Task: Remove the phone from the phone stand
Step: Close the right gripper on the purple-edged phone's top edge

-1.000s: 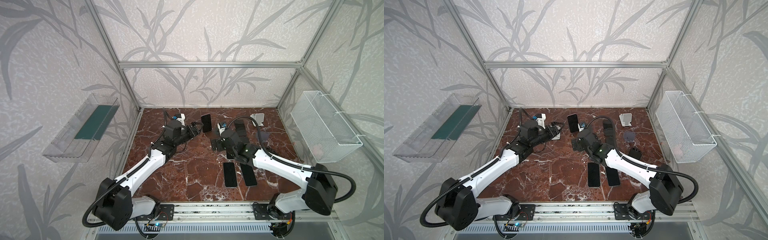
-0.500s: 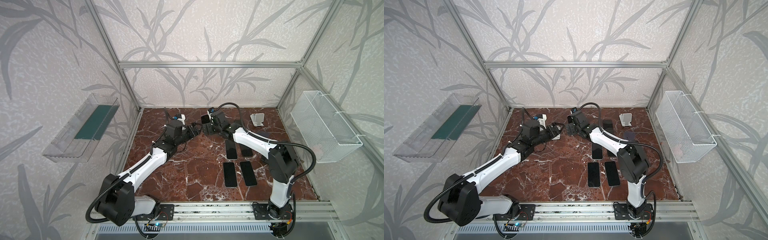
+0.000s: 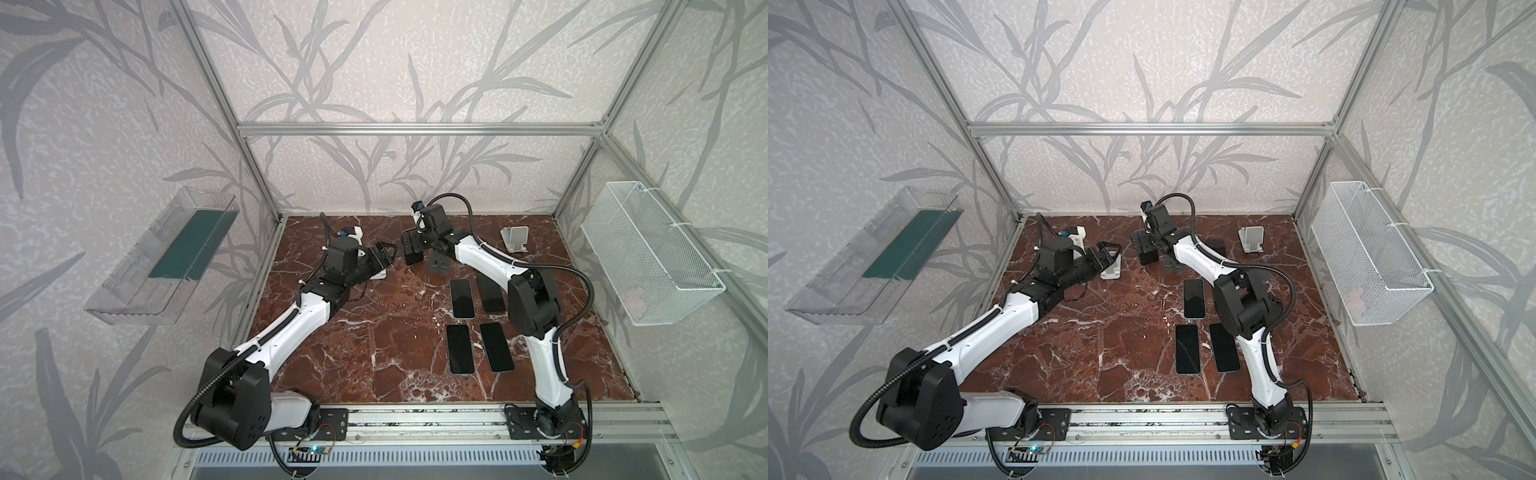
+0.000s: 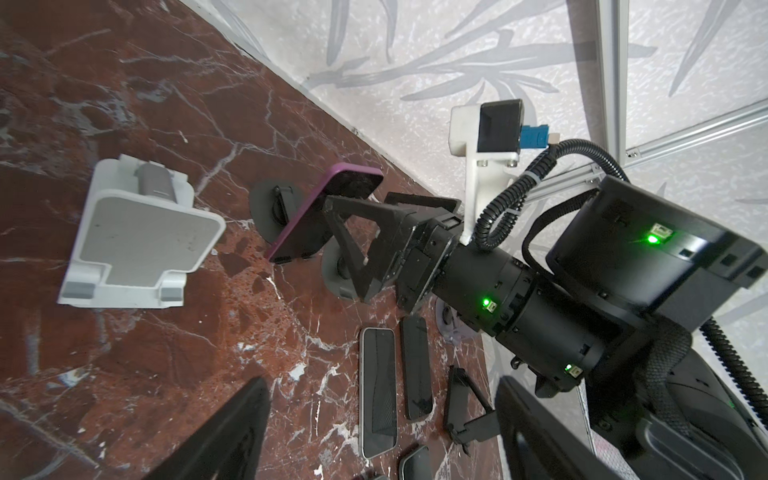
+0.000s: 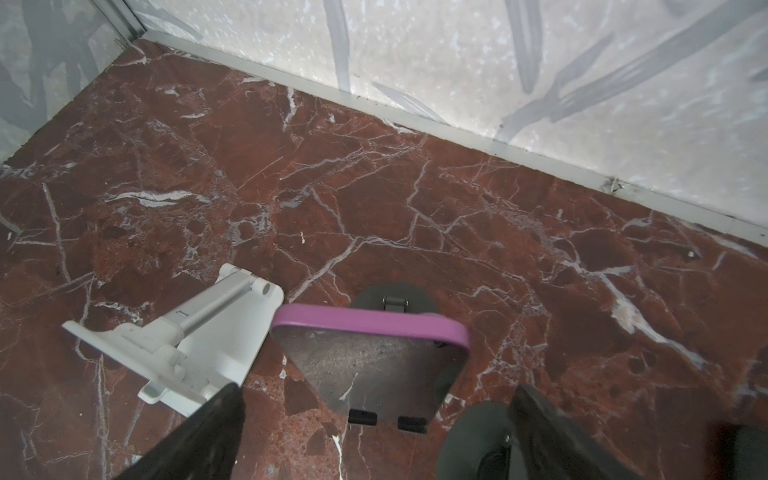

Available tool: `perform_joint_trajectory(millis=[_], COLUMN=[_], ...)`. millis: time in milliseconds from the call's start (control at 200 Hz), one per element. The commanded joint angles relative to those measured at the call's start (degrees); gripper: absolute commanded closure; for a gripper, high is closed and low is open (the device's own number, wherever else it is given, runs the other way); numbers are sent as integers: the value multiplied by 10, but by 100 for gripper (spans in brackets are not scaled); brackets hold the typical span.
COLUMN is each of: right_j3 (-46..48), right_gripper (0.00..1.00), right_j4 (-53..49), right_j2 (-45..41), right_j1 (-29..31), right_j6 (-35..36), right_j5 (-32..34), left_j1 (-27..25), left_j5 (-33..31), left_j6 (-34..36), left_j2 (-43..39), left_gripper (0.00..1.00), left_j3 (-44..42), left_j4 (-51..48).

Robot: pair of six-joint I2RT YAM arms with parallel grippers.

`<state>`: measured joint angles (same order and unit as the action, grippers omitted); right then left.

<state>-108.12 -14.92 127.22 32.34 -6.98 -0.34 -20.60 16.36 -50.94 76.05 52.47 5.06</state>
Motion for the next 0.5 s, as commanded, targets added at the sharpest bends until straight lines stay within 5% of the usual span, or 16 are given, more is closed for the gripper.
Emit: perform_joint_trajectory(millis=[0, 370, 495], right_j3=[-23, -127, -126], right_gripper=[1, 0, 7], right_j4=[-2, -29, -31], right_j2=[16, 100, 102], right_j1=[-1, -7, -6], right_j6=[13, 10, -12], right_j5=[-29, -17, -19], left_j1=[4, 5, 5], left_j5=[0, 10, 11], left_j6=[7, 2, 1], left_j2=[-1, 6, 6], left_gripper=[15, 15, 15], left_j3=[19, 21, 22], left_j4=[1, 5, 3])
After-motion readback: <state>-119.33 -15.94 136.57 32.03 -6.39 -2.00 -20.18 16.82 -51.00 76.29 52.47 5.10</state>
